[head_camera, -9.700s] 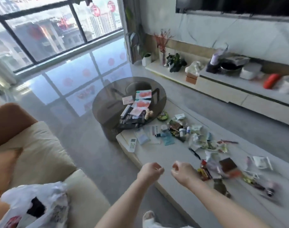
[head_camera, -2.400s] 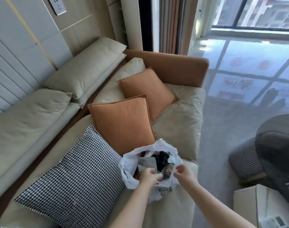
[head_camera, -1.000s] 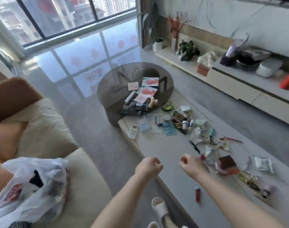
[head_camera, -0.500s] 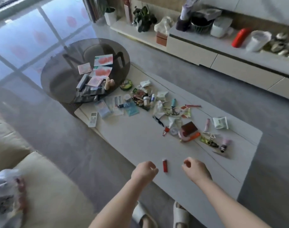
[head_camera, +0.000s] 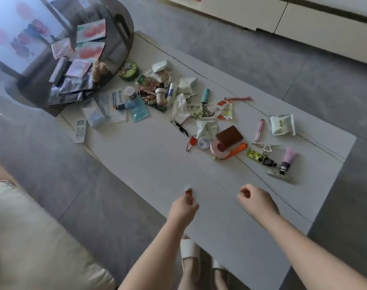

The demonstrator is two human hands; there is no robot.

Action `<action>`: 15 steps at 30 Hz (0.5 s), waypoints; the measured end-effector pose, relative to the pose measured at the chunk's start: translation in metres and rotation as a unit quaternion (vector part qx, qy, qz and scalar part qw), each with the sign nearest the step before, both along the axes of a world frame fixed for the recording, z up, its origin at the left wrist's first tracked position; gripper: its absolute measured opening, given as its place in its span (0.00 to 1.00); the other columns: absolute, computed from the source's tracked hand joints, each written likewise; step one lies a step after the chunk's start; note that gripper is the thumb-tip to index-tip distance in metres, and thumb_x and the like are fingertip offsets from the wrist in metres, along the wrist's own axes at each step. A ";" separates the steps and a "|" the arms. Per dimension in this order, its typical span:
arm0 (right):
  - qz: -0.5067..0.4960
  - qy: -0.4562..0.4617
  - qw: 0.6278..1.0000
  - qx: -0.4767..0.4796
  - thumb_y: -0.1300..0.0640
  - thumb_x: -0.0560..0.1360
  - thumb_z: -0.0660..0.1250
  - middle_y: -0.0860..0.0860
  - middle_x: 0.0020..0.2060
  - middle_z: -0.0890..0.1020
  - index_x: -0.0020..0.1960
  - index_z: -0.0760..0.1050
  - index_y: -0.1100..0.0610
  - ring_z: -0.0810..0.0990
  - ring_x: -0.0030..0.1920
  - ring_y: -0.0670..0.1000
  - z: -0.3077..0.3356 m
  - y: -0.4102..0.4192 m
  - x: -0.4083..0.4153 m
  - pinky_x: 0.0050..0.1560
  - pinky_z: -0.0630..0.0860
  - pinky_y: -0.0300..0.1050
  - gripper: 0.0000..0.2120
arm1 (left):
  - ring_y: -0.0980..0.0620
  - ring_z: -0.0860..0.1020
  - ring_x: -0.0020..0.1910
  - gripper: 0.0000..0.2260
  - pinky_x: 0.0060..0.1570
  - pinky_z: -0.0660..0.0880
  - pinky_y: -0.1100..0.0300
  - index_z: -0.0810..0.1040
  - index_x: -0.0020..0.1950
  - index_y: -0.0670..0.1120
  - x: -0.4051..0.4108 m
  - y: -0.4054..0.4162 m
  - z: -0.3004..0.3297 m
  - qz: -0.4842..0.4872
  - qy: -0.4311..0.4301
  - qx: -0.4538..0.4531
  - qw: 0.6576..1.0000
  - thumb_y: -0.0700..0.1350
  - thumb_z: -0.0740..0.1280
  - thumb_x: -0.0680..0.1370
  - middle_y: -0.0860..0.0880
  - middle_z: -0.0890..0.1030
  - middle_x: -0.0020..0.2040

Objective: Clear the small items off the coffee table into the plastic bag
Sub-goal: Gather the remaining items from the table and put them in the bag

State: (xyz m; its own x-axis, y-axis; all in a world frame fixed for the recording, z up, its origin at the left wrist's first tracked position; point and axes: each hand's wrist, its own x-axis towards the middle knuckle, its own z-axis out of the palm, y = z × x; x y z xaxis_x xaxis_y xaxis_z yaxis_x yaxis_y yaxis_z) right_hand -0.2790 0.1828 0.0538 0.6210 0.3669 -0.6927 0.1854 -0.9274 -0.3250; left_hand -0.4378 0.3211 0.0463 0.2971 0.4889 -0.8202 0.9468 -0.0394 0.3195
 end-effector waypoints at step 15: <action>0.026 0.008 0.998 0.050 0.53 0.76 0.63 0.49 0.54 0.79 0.60 0.74 0.51 0.77 0.52 0.50 -0.131 0.057 0.044 0.50 0.74 0.44 0.13 | 0.43 0.78 0.54 0.12 0.48 0.75 0.53 0.69 0.54 0.45 0.019 0.021 -0.158 0.099 0.121 0.092 0.983 0.47 0.66 0.75 0.45 0.77 0.54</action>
State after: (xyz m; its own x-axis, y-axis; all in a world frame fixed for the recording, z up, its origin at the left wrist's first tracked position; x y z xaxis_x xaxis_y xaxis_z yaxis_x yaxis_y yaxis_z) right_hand -0.2348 0.2397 -0.0773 0.5887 0.4662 -0.6604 0.2272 -0.8794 -0.4183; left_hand -0.4189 0.3421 -0.1113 -0.0115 0.6642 -0.7475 0.9891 0.1173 0.0890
